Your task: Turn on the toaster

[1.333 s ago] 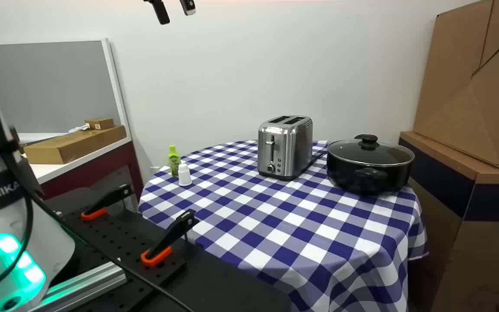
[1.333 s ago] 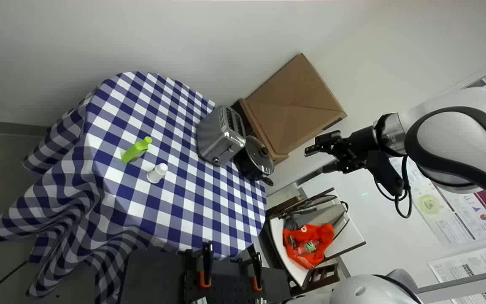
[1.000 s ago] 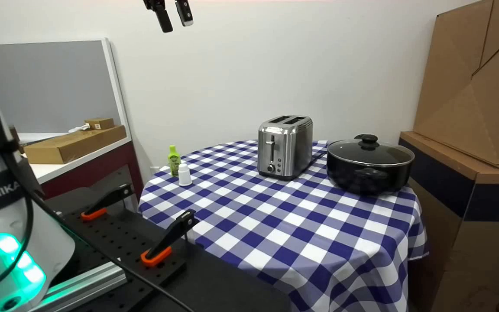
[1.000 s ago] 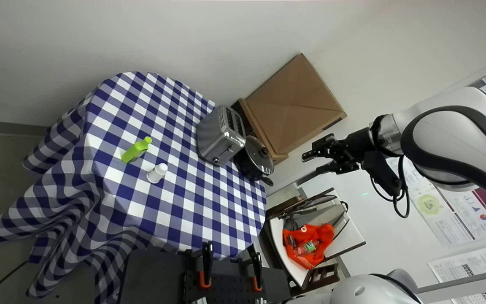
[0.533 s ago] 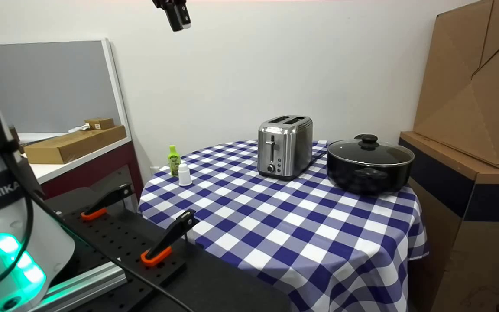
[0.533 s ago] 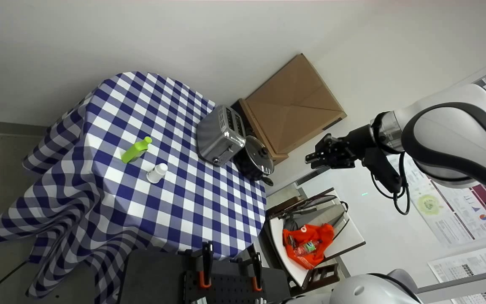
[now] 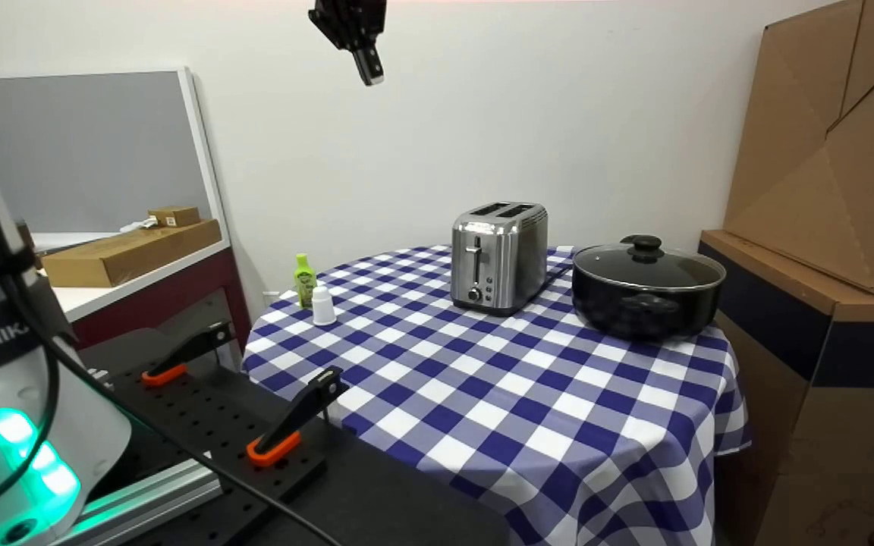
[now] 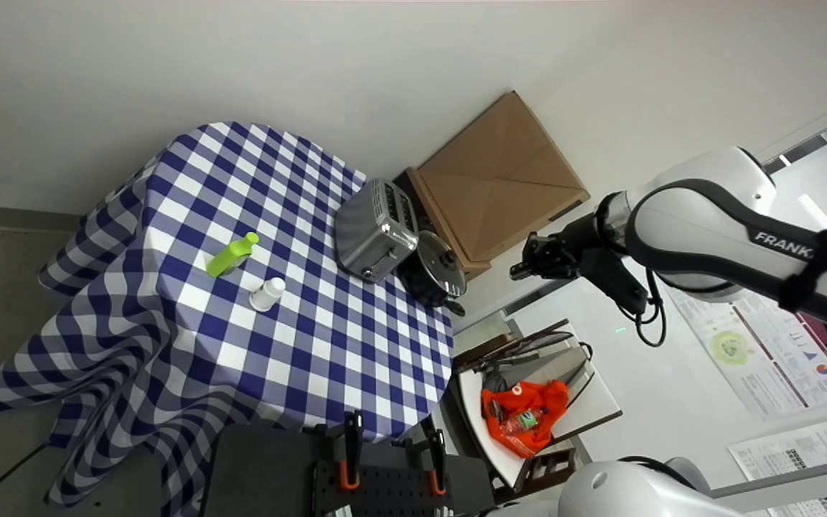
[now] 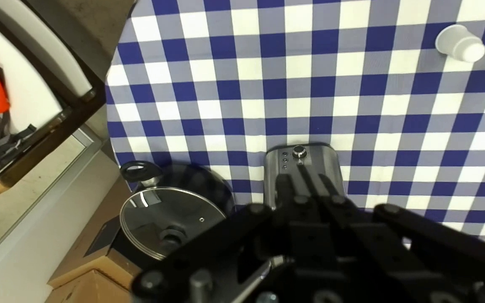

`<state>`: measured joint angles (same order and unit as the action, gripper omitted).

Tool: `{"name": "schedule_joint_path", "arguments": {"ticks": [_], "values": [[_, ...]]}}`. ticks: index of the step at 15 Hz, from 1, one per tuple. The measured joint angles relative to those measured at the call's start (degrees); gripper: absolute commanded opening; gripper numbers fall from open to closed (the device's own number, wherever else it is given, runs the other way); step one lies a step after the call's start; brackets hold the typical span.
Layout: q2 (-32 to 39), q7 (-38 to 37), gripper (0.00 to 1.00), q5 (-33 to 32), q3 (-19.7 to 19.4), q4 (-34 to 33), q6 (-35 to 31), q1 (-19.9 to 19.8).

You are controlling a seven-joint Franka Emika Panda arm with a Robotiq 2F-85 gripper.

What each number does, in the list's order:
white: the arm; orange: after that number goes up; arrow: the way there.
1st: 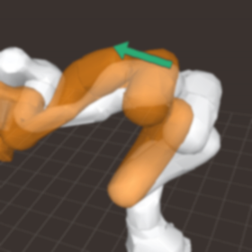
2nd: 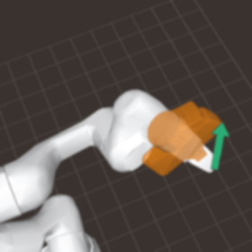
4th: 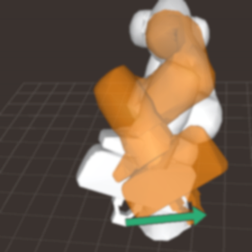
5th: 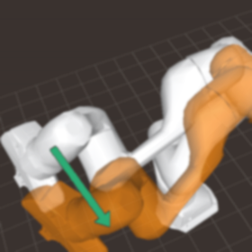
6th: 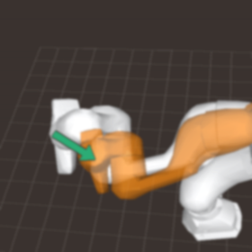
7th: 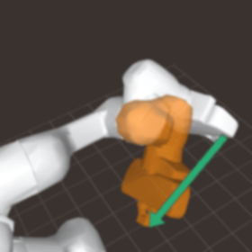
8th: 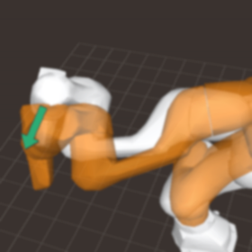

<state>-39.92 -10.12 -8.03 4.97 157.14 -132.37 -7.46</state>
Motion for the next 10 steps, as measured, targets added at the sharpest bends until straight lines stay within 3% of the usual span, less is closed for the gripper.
{"name": "schedule_joint_path", "arguments": {"ticks": [6,10], "values": [[14.4,-1.7,0.00,-7.9,2.0,-5.1,-13.0,-2.8],[24.8,-5.2,0.00,-14.1,2.4,-10.5,-17.9,-4.6]]}}
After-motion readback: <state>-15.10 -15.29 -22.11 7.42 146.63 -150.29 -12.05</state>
